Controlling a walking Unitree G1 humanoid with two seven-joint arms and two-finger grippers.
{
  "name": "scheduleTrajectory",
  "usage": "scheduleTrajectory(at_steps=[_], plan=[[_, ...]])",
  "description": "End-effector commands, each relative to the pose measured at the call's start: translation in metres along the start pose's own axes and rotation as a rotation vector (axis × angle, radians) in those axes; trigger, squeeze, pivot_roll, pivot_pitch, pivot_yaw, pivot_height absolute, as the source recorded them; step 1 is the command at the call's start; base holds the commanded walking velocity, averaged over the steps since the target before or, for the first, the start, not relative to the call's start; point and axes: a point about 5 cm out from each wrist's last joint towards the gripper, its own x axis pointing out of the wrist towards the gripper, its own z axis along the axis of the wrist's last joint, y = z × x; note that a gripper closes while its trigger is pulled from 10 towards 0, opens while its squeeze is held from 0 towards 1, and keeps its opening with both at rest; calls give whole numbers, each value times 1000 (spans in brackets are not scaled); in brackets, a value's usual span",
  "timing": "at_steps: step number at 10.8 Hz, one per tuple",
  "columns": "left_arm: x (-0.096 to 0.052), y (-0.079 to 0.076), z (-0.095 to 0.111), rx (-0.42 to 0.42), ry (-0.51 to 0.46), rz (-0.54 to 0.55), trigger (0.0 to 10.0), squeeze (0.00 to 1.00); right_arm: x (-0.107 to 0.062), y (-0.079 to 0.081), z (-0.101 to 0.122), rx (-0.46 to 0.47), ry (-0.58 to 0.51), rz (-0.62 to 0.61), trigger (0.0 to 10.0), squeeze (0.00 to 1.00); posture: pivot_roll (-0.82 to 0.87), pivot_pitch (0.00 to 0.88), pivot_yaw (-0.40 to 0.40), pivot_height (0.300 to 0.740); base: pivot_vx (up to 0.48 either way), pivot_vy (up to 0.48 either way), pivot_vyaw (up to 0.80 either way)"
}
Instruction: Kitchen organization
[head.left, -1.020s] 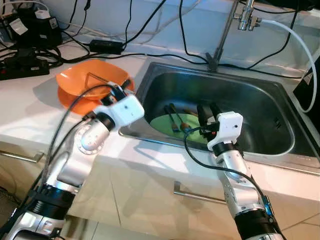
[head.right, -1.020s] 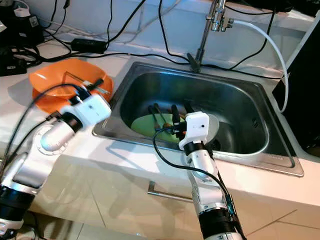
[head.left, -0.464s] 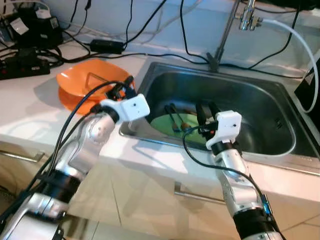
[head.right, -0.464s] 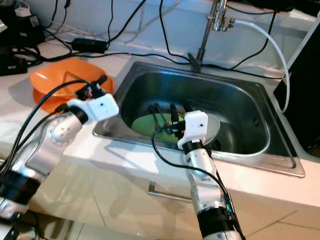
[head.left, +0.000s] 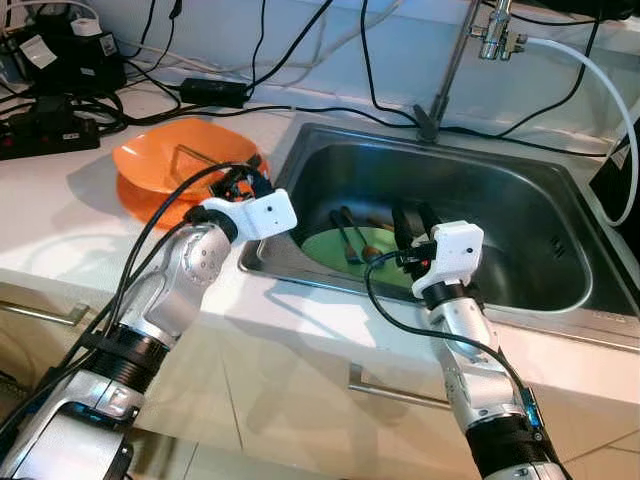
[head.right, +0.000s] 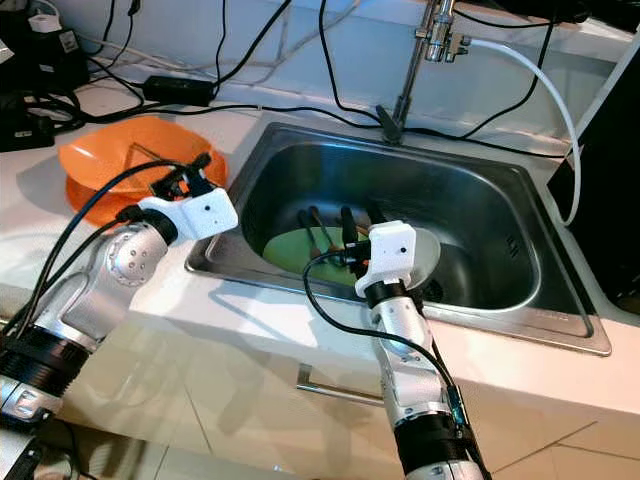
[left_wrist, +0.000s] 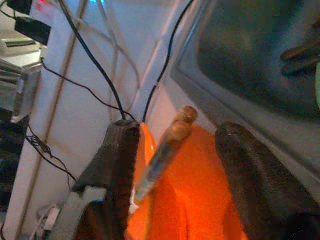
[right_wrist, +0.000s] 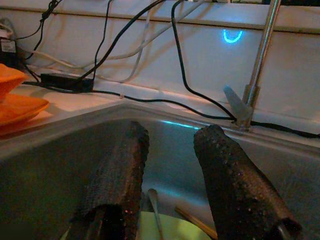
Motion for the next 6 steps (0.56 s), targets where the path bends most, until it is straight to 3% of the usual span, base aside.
scheduleTrajectory(at_steps=[1, 6], plan=[[4, 5, 7, 19, -23, 15, 0, 0, -2, -1, -6, -5, 27, -7, 10000, 0, 230, 23, -57, 740, 0, 0, 0], [5, 3, 7, 11, -22, 26, 0, 0, -2, 0, -7, -4, 31, -3, 10000, 0, 233, 25, -62, 740, 0, 0, 0]])
